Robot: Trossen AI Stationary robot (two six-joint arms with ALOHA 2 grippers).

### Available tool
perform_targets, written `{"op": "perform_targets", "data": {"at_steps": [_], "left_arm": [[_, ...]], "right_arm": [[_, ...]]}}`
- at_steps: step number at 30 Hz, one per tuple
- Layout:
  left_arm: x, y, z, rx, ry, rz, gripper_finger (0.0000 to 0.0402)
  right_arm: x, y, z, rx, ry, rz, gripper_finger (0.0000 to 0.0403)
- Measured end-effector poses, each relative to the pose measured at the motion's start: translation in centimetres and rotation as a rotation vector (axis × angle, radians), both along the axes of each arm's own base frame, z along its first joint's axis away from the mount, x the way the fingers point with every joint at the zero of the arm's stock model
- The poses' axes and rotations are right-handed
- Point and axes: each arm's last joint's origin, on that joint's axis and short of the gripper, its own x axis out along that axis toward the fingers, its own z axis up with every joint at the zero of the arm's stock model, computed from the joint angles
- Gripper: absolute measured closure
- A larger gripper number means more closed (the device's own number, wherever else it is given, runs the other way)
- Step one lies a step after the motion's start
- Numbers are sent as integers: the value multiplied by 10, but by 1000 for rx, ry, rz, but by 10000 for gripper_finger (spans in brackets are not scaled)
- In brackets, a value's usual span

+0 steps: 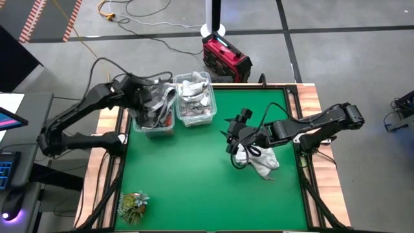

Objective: Sort towels by color in basket
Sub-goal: Put the gray towel into the left transparent bin

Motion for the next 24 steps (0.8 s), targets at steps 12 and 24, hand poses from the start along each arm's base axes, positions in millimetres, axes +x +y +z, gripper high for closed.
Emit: {"op": "perform_targets", "data": {"at_steps": [12,24], "left_arm": [[26,20,-71,-189,209,-45,231],[53,36,-110,-268,184,-146,311]], "right_arm": [[1,0,2,-11,-10,8,143],[0,3,1,-18,5,20,143]]}}
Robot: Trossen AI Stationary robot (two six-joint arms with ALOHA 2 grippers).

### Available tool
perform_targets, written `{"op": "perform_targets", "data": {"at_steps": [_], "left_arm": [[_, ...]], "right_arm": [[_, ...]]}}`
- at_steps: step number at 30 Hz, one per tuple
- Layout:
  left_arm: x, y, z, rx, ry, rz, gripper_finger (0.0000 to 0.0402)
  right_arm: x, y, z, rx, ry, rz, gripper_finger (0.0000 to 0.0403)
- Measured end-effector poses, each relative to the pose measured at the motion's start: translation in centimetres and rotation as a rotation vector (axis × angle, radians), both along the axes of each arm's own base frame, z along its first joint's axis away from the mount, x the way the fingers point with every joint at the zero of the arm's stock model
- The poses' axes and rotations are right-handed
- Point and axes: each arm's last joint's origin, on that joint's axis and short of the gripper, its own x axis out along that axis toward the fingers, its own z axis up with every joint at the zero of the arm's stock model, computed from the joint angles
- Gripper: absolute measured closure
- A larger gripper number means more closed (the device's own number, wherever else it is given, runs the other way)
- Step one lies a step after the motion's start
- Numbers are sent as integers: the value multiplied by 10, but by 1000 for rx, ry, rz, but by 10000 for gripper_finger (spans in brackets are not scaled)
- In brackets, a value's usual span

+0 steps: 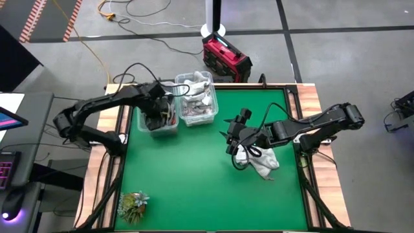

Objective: Sort towels by color in basket
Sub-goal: Put the gray towel into the left transparent bin

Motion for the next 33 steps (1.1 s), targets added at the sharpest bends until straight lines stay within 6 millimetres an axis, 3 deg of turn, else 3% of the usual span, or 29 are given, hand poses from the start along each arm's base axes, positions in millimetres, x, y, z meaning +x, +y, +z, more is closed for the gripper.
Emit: {"op": "perform_targets", "data": {"at_steps": [4,10,17,22,30,33], "left_arm": [[3,4,17,61,-11,2,314],[1,3,66,231,-176,33,314],[-9,-9,87,272,-294,22,315],[-4,-4,75,263,-264,-3,315],[17,21,11,326,-152,-62,315],[23,28,-3,360,-87,-76,315]], "right_arm": [[0,0,0,2,1,0,143],[0,0,0,2,1,-1,143],[0,0,0,8,-3,-5,143],[0,0,0,9,-6,-5,143],[0,0,0,8,-8,-4,143],[0,0,0,8,-4,-4,143]]}}
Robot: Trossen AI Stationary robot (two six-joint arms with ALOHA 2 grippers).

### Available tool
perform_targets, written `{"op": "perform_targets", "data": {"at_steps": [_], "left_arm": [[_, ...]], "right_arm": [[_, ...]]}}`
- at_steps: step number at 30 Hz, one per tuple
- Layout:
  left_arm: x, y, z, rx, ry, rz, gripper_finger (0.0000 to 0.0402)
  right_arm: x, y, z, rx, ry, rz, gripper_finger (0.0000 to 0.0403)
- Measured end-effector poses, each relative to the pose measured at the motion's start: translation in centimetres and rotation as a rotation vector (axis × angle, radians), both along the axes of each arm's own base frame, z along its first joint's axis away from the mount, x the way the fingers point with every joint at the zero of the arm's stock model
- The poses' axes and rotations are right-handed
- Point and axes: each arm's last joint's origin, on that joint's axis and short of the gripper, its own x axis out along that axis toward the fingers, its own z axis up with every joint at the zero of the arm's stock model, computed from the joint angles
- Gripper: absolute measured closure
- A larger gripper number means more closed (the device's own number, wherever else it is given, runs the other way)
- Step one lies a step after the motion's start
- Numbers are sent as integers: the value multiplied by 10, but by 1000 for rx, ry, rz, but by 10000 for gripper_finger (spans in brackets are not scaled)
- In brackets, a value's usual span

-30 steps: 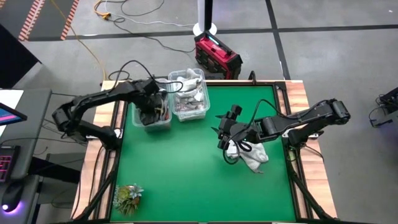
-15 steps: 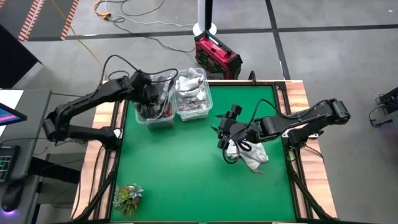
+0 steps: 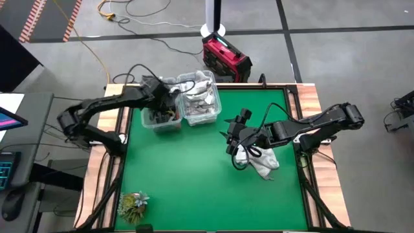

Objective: Sort towels by color in basket
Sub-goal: Put the gray towel into the left transparent bin

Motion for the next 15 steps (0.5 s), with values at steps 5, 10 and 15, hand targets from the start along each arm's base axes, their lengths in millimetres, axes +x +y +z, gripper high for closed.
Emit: {"op": "perform_targets", "data": {"at_steps": [5,10,15], "left_arm": [[1,1,-5,12,46,-31,315],[-2,-8,9,25,-19,-74,315],[-5,-20,31,57,-119,-163,315]], "right_arm": [[-1,0,-1,-3,11,0,143],[-1,0,-1,-3,12,0,143],[0,0,-1,-1,8,0,143]]}}
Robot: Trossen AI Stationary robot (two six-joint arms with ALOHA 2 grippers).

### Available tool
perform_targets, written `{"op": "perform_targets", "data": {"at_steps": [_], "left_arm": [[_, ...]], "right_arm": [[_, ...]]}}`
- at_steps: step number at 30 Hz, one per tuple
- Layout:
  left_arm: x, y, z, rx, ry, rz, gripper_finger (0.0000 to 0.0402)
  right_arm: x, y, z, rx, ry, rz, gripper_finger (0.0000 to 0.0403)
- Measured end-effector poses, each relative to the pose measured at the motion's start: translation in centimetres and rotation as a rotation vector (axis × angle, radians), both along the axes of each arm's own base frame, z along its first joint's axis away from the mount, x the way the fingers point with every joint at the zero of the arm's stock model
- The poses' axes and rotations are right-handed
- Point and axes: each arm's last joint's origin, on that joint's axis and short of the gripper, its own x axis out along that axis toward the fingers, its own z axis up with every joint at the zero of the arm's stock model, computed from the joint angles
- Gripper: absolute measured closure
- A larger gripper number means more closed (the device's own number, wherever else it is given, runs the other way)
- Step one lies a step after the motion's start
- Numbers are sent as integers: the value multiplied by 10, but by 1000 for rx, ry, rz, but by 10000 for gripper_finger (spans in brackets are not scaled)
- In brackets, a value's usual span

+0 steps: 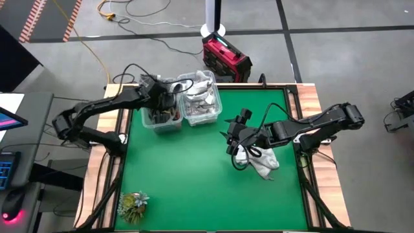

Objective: Sort towels by color in basket
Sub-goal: Put the gray towel into the left transparent bin

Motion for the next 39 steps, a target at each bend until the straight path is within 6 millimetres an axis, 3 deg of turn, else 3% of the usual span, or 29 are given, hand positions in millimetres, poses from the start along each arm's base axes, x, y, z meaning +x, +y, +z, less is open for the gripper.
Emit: {"op": "perform_targets", "data": {"at_steps": [4,8,17,22,25,32,39], "left_arm": [[-5,-10,9,59,31,-123,315],[-5,-11,6,76,92,-200,315],[11,17,-34,-77,113,-135,314],[15,19,-46,-120,144,-156,314],[12,17,-37,-105,137,-148,314],[3,10,13,-48,-28,-11,307],[3,1,23,-56,-97,18,256]], "right_arm": [[0,0,0,1,-2,1,143],[0,0,1,2,-10,1,143],[0,0,0,1,-5,1,143],[0,0,0,-1,2,1,143],[0,0,0,-1,4,1,143],[0,0,0,-1,4,1,143],[0,0,1,1,-8,1,143]]}}
